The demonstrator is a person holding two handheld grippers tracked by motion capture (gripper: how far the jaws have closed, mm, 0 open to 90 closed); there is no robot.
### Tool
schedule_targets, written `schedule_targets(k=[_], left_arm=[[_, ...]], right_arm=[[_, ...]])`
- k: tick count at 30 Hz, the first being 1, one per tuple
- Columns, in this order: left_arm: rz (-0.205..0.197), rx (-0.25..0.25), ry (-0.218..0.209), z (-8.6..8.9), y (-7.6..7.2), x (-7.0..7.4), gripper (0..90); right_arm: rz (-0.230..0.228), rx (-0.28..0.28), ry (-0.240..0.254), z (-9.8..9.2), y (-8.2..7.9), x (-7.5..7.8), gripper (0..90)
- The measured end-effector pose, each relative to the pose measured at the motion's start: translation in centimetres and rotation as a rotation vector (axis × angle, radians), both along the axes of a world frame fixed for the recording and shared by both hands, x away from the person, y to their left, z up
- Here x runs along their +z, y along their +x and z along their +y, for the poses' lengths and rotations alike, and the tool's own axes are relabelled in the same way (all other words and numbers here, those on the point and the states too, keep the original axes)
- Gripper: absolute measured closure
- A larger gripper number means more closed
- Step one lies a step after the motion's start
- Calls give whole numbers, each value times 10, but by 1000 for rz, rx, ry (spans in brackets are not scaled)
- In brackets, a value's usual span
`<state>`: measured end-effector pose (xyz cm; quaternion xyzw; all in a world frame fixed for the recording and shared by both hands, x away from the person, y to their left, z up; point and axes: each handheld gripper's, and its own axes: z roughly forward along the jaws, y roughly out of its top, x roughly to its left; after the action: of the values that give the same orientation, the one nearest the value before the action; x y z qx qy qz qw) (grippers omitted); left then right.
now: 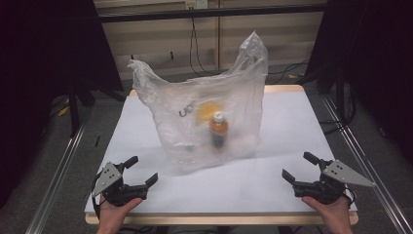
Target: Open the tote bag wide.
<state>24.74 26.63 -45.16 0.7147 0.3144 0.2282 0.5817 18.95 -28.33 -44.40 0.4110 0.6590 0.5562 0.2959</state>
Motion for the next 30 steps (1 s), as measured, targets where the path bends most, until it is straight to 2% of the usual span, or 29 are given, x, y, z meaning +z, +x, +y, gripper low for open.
schedule_targets(k=[4, 7, 8, 9, 10, 11, 12, 13, 14, 15, 16, 19, 20, 21, 24, 25, 26, 27, 28, 30], left_arm=[[16, -21, 25, 0, 2, 0, 109], [24, -30, 24, 0, 2, 0, 162], [27, -35, 21, 0, 1, 0, 172], [27, -35, 21, 0, 1, 0, 182], [34, -51, 4, 0, 0, 0, 222], [35, -49, 7, 0, -1, 1, 235], [34, -52, 33, 1, -1, 2, 252], [33, -60, 26, 0, -1, 2, 301], [41, -95, 19, 0, -1, 2, 342], [40, -74, 34, -1, -1, 3, 363], [56, -87, 29, -2, -1, 3, 373], [82, -114, 18, -4, 1, 5, 463], [83, -119, 18, -5, 1, 6, 521], [77, -117, 16, -7, 1, 7, 537], [69, -164, 31, -9, 4, 10, 634], [78, -215, 32, -9, 6, 11, 639], [88, -224, 28, -10, 6, 12, 672], [88, -224, 28, -10, 6, 12, 699], [90, -206, 32, -12, 6, 13, 717], [110, -218, 25, -13, 7, 13, 777]], right_arm=[[24, 5, 0, 1, 2, -1, 68], [27, 7, 10, 0, 3, -1, 112], [29, 25, 10, -1, 3, -1, 183], [29, 25, 10, -1, 3, -1, 183], [39, 47, 15, -1, 5, -2, 226], [41, 51, 16, -1, 5, -2, 269], [39, 64, 5, -2, 6, -2, 317], [37, 75, 15, -1, 6, -1, 345], [40, 80, 21, -1, 6, -1, 370], [37, 89, 26, 0, 6, -1, 420], [32, 104, 12, -1, 7, 0, 453], [28, 131, 11, 2, 9, 1, 549], [21, 140, 6, 3, 9, 2, 572], [22, 148, 14, 4, 9, 3, 596], [26, 165, 14, 6, 9, 4, 669], [35, 171, 21, 6, 10, 5, 687], [35, 177, 21, 6, 11, 5, 712], [35, 177, 21, 6, 11, 5, 712], [45, 192, 17, 7, 14, 7, 775], [58, 200, 18, 8, 18, 8, 829]])
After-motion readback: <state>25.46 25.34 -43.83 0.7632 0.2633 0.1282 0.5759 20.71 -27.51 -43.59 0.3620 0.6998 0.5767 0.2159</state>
